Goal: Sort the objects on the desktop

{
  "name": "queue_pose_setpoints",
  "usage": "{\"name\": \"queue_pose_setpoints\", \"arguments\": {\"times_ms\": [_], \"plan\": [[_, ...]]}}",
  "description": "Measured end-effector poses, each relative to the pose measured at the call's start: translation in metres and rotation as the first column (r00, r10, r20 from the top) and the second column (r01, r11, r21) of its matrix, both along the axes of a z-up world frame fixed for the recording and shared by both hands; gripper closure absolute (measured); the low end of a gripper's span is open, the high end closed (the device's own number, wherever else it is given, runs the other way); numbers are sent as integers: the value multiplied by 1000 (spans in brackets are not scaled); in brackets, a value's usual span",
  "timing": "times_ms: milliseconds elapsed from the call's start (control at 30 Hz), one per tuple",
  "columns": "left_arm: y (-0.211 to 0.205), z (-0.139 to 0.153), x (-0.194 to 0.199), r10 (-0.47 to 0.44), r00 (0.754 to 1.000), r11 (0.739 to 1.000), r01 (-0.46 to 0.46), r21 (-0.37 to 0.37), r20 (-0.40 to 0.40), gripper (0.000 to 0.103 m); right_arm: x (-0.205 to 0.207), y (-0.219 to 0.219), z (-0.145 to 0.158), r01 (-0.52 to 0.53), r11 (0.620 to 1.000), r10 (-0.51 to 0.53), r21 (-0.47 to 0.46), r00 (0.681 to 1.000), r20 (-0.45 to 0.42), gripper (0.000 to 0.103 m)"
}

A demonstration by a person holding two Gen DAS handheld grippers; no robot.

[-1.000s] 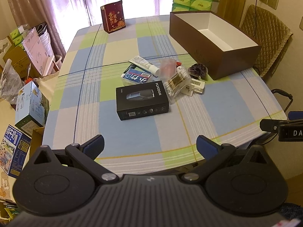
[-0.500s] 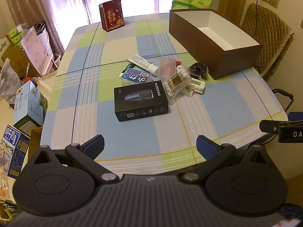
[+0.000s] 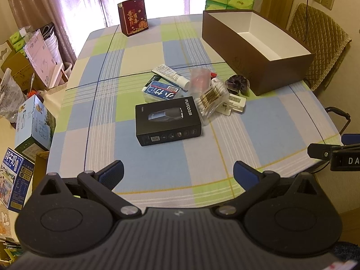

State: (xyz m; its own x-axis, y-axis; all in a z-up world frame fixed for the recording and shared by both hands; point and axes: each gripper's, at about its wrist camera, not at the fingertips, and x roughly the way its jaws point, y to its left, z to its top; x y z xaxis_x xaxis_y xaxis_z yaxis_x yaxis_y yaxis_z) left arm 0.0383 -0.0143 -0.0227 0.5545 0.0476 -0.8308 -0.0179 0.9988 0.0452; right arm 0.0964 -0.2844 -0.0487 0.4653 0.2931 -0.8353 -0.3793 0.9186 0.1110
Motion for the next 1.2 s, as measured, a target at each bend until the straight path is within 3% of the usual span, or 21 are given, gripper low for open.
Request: {"name": "queue_pose_setpoints", "arguments": {"times_ms": [667, 1200], "plan": [[6, -2, 13, 10, 1000, 1000, -10, -5, -8, 1, 16, 15, 4, -58, 997, 57, 53, 998, 17, 2], [12, -5, 38, 21, 999, 1000, -21, -10, -25, 1, 33, 19, 2, -152, 982, 140, 114, 984, 107, 2]]}}
